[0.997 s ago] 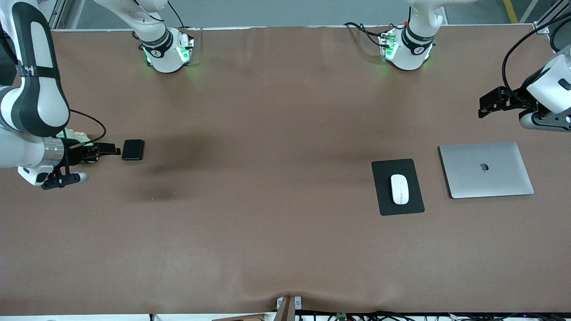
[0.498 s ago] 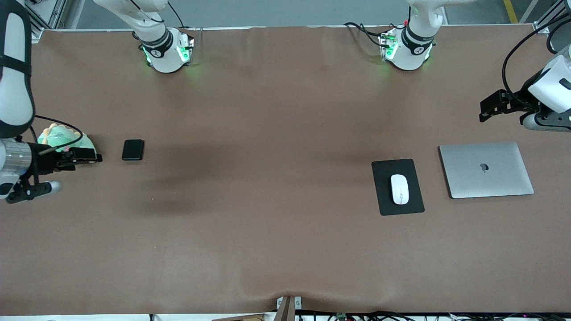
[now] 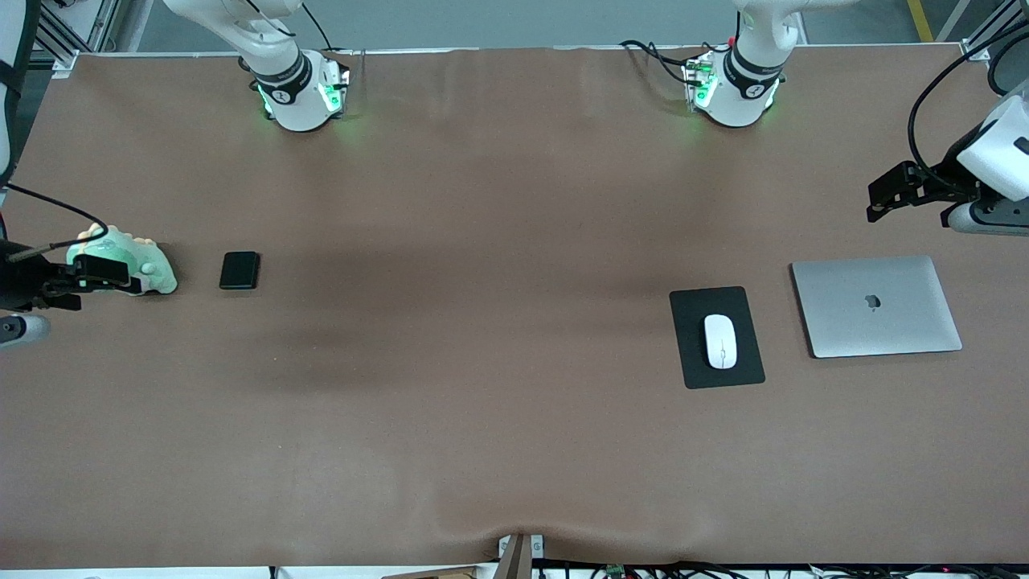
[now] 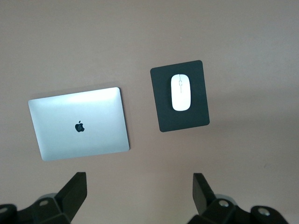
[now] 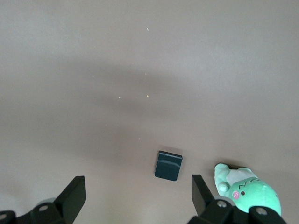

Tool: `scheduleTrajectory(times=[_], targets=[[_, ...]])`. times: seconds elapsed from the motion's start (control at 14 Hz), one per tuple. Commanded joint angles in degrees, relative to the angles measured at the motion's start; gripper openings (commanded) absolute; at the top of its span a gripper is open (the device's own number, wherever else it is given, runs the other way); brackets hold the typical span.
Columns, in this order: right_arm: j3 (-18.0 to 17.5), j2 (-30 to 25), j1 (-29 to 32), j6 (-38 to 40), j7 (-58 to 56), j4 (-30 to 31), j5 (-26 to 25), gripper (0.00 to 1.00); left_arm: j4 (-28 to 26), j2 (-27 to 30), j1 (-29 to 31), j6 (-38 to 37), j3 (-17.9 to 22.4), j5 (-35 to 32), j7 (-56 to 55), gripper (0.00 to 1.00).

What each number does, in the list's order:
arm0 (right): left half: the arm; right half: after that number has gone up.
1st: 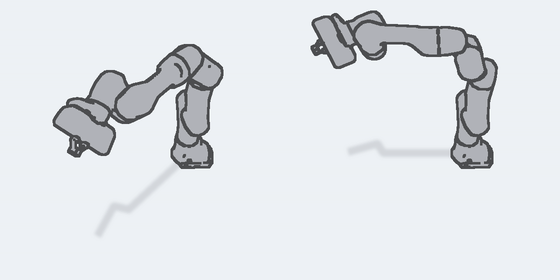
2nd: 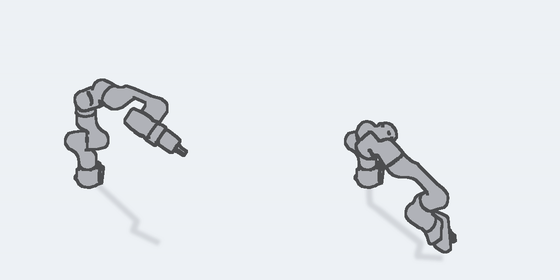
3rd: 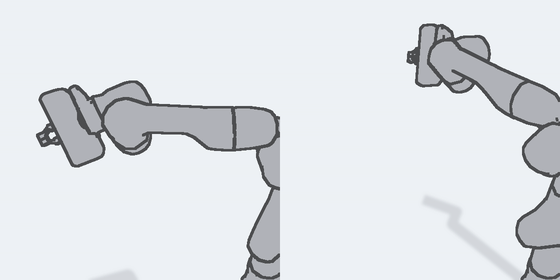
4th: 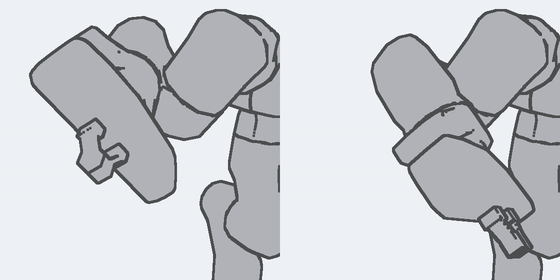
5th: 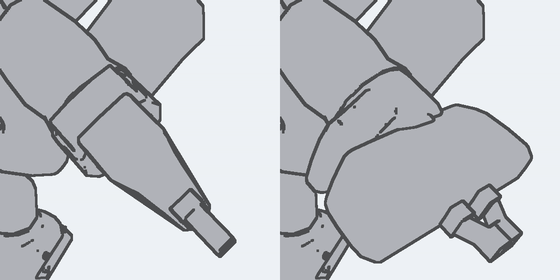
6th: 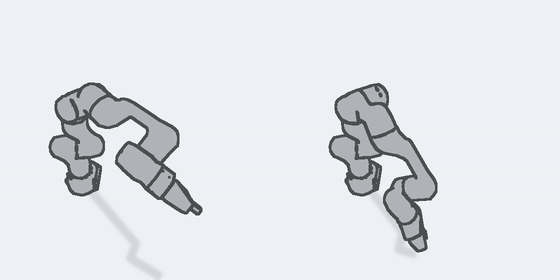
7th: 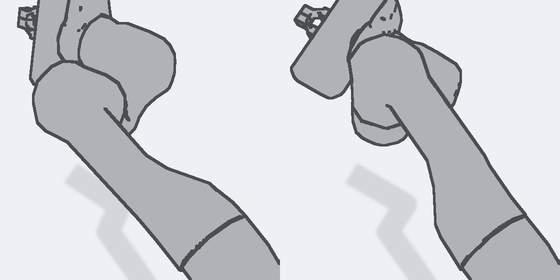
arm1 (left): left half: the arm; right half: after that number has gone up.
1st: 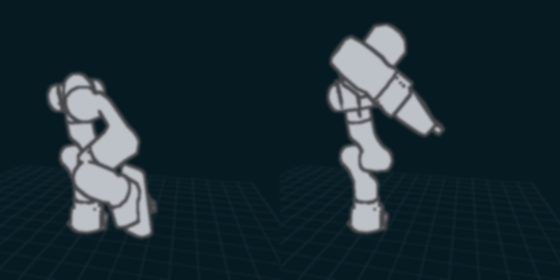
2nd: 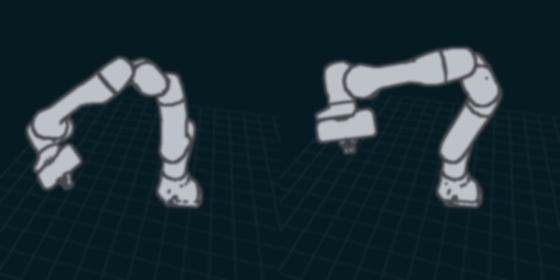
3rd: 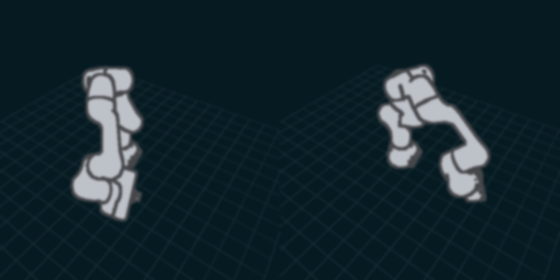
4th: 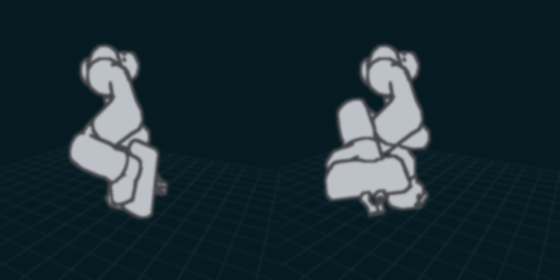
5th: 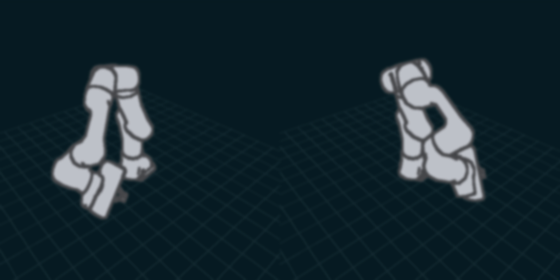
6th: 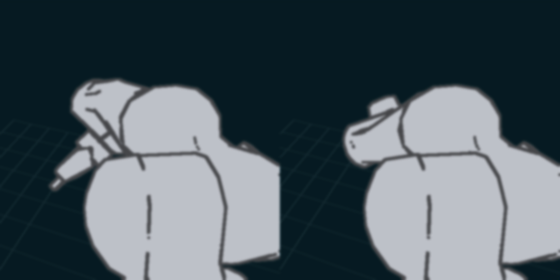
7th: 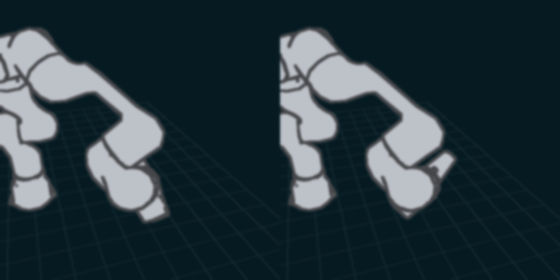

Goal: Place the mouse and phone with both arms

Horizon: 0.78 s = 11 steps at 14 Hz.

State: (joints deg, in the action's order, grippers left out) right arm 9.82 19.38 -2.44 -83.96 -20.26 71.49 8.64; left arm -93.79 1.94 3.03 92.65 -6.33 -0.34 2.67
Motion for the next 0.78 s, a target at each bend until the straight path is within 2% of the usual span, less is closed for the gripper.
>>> scheduleTrajectory(times=[0.0, 0.14, 0.36, 0.43, 0.71], targets=[[0.8, -5.0, -1.4, 1.3, 0.5, 0.3, -0.1, 1.0, 0.2, 0.9, 0.4, -0.2, -0.3, -0.5, -0.6, 1.0], [0.6, -6.6, -0.5, 5.5, 1.4, 0.5, -0.6, 1.0, 0.4, 0.3, 0.4, -0.2, -0.2, -0.8, -0.6, 1.0], [-0.1, -9.7, 1.0, 6.8, 1.4, 2.1, -1.0, 1.0, 1.4, 0.1, 0.4, -0.3, -0.1, -0.8, -0.6, 1.0], [-1.0, -10.8, 1.2, 7.1, 1.7, 2.5, -2.5, 1.0, 1.4, 0.2, 0.4, -0.3, -0.1, -0.8, -0.6, 1.0], [-3.0, -16.7, 2.2, 6.3, 2.4, 9.0, -4.4, 1.0, 2.2, 0.1, 0.3, -1.5, 0.0, -0.8, -0.6, 1.0]])
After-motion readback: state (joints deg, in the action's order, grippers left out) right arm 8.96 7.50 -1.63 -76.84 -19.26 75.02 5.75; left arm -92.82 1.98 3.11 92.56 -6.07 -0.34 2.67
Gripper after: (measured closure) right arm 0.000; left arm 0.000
